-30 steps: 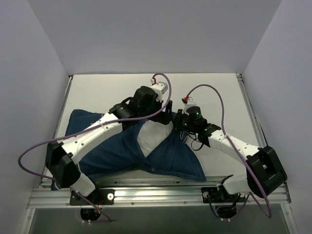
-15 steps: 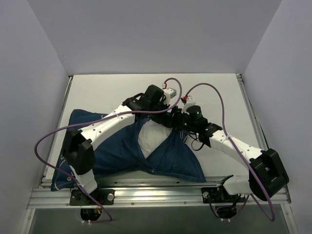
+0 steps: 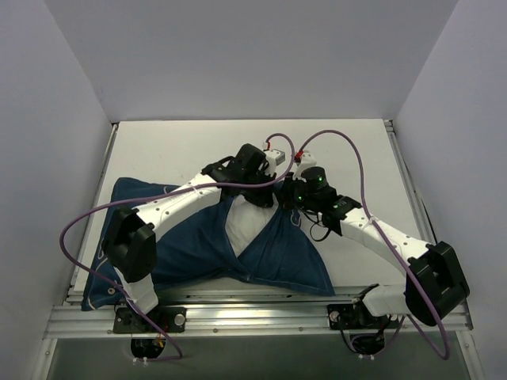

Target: Remove the pillowcase from the pillow

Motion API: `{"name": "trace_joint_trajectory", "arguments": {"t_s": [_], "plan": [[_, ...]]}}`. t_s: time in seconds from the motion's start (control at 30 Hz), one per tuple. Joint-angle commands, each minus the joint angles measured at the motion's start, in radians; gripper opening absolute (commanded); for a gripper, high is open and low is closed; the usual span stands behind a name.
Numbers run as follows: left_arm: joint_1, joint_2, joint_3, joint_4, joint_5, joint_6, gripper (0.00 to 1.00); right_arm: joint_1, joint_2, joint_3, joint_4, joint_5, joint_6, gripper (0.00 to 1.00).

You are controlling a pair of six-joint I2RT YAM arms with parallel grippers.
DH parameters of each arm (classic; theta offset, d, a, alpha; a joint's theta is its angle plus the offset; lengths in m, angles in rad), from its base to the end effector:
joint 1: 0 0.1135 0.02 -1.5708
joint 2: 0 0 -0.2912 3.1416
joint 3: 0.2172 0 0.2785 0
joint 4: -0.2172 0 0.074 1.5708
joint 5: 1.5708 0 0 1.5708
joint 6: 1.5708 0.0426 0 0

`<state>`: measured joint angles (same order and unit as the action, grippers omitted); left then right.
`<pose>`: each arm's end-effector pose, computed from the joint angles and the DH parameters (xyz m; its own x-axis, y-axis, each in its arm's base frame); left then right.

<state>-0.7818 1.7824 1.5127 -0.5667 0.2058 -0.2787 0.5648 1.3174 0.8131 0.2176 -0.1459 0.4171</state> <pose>0.3038 -0.3139 0.2977 -0.7229 0.3382 -0.6026 0.6116 0.7190 -0.3302 0.2716 0.1795 0.2837 -0.4806 0.1699 -0.8603 -0.4951 0.7572 0.4262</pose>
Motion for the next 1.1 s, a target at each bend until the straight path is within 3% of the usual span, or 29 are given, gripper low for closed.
{"name": "trace_joint_trajectory", "arguments": {"t_s": [0.0, 0.3, 0.7, 1.07], "plan": [[0.001, -0.029, -0.028, 0.001, 0.026, 0.018, 0.02, -0.005, -0.012, 0.061, 0.034, 0.055, -0.009, 0.00], [-0.036, -0.305, -0.212, 0.065, 0.127, 0.108, 0.02, -0.072, 0.062, 0.167, -0.092, 0.290, 0.078, 0.00], [-0.123, -0.550, -0.546, 0.146, 0.247, 0.059, 0.02, -0.210, 0.149, 0.254, -0.202, 0.316, 0.190, 0.00], [-0.185, -0.705, -0.712, 0.189, 0.208, -0.074, 0.02, -0.287, 0.206, 0.339, -0.279, 0.321, 0.195, 0.00]]}}
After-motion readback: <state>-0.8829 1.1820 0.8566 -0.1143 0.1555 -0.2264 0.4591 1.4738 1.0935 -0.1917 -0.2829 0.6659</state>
